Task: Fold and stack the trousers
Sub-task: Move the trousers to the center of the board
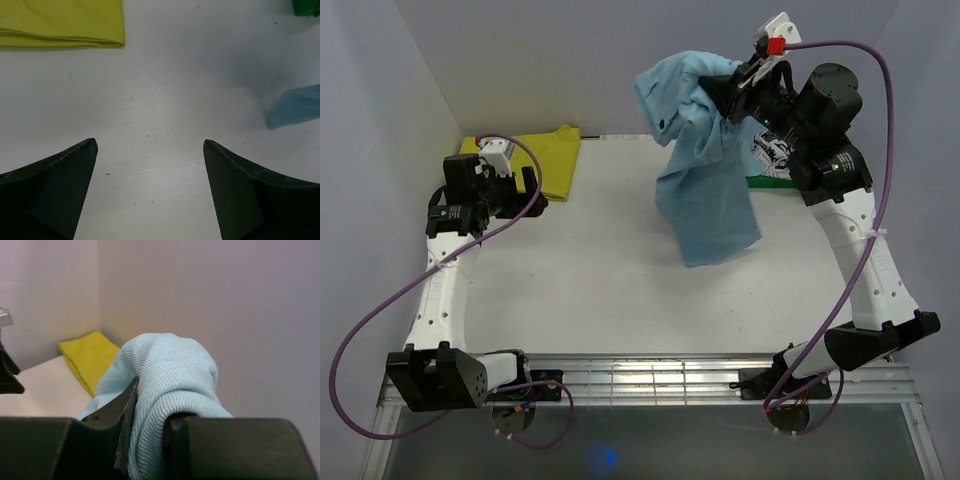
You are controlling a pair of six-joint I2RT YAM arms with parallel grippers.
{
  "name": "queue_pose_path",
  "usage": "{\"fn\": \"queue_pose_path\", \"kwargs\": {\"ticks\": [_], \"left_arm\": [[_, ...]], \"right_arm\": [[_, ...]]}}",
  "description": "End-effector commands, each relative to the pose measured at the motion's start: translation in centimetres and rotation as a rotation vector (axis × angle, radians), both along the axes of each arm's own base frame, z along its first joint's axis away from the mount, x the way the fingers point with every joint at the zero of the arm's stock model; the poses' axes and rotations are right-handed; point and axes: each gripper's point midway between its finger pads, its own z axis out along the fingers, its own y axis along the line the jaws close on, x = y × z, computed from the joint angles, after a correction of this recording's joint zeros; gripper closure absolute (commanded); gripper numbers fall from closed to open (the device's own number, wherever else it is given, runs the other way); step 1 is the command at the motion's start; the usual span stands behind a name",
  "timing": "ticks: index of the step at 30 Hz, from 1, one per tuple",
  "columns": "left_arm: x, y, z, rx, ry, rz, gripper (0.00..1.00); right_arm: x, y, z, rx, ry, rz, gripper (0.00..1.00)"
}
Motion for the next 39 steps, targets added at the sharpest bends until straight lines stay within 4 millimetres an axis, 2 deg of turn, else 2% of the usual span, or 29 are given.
{"fn": "queue_pose_path", "kwargs": {"ticks": [1,3,4,5,7,8,10,12,14,17,18,19,20,21,22,23,24,25,26,27,29,30,31,33,34,35,37,38,39], "left_arm": [[-0.8,-1.1,3.5,-0.066,-0.081,-0.028,0.02],[-1.2,-1.8,4.0,-0.091,-0.090,-0.053,0.02],[-1.5,-2.1,4.3,-0.102,-0.101,-0.070,0.02],[-1.7,-2.4,4.7,-0.111,-0.113,-0.088,0.02],[-2.0,-3.0,4.9,-0.129,-0.134,-0.120,0.02],[-2.2,-3.1,5.3,-0.139,-0.147,-0.116,0.02],[-2.2,-3.2,5.3,-0.149,-0.153,-0.111,0.02],[-2.1,-3.2,5.4,-0.164,-0.149,-0.106,0.02],[-1.8,-3.1,5.3,-0.170,-0.144,-0.116,0.02],[-1.8,-3.9,5.3,-0.173,-0.143,-0.181,0.02],[-1.8,-4.1,5.0,-0.167,-0.143,-0.214,0.02],[-1.9,-4.4,4.9,-0.171,-0.144,-0.240,0.02],[-2.2,-5.1,4.6,-0.192,-0.134,-0.285,0.02],[-2.2,-5.3,4.1,-0.194,-0.127,-0.307,0.02],[-2.4,-5.5,3.6,-0.200,-0.114,-0.323,0.02],[-2.9,-6.1,2.9,-0.227,-0.088,-0.355,0.02],[-3.0,-6.3,2.3,-0.204,-0.096,-0.399,0.02],[-3.1,-6.5,1.3,-0.211,-0.066,-0.419,0.02],[-3.2,-6.7,0.6,-0.213,-0.048,-0.437,0.02],[-3.2,-6.9,0.2,-0.207,-0.041,-0.453,0.02],[-2.8,-7.4,-1.2,-0.175,-0.010,-0.491,0.02],[-2.3,-7.3,-1.5,-0.140,-0.003,-0.487,0.02],[-2.7,-9.0,-2.1,-0.116,0.022,-0.538,0.02],[-2.4,-10.4,-4.2,-0.055,0.079,-0.588,0.02],[-2.6,-11.7,-4.8,-0.019,0.096,-0.622,0.02],[-2.4,-12.3,-5.8,-0.009,0.123,-0.638,0.02],[-2.2,-13.8,-6.6,-0.008,0.137,-0.667,0.02],[-2.0,-14.2,-7.1,-0.005,0.151,-0.674,0.02],[-2.0,-15.2,-8.5,0.001,0.187,-0.702,0.02]], "right_arm": [[-4.5,1.4,10.5,0.204,-0.298,0.074,0.92],[-5.2,2.6,11.8,0.262,-0.304,0.116,0.92],[-5.2,4.1,11.8,0.286,-0.282,0.157,0.92],[-6.3,4.2,13.8,0.337,-0.317,0.190,0.92],[-6.6,5.7,14.5,0.384,-0.311,0.247,0.92],[-7.5,5.7,15.8,0.419,-0.342,0.273,0.92],[-7.9,7.3,15.9,0.445,-0.324,0.326,0.92],[-8.3,7.9,15.9,0.462,-0.308,0.359,0.92],[-8.1,7.9,14.8,0.461,-0.264,0.351,0.92],[-7.1,6.6,9.8,0.385,-0.181,0.246,0.92],[-8.7,4.4,9.7,0.378,-0.205,0.211,0.92],[-6.7,4.9,4.0,0.287,-0.123,0.163,0.92],[-6.4,4.0,1.7,0.256,-0.082,0.121,0.92],[-7.1,1.5,0.9,0.246,-0.081,0.056,0.92],[-5.8,1.4,-5.7,0.151,0.037,0.025,0.91],[-5.7,0.3,-8.6,0.065,0.036,-0.008,0.82],[-6.1,-1.9,-10.5,0.023,0.040,-0.063,0.60],[-5.6,-2.8,-17.5,-0.085,0.172,-0.091,0.48],[-5.6,-4.2,-20.2,-0.184,0.185,-0.118,0.37],[-5.4,-6.4,-22.0,-0.234,0.212,-0.176,0.20],[-5.4,-9.2,-26.4,-0.364,0.295,-0.228,0.07],[-4.8,-11.4,-27.1,-0.381,0.325,-0.288,0.02],[-4.5,-12.4,-27.3,-0.397,0.338,-0.310,0.02],[-3.3,-14.5,-27.1,-0.423,0.367,-0.371,0.07],[-2.9,-14.9,-26.9,-0.427,0.379,-0.376,0.08],[-2.6,-14.9,-25.8,-0.426,0.377,-0.363,0.08],[-1.2,-14.6,-27.0,-0.443,0.453,-0.327,0.07],[-1.2,-13.4,-27.4,-0.437,0.483,-0.249,0.07],[-0.9,-12.7,-28.9,-0.454,0.568,-0.193,0.06]]}}
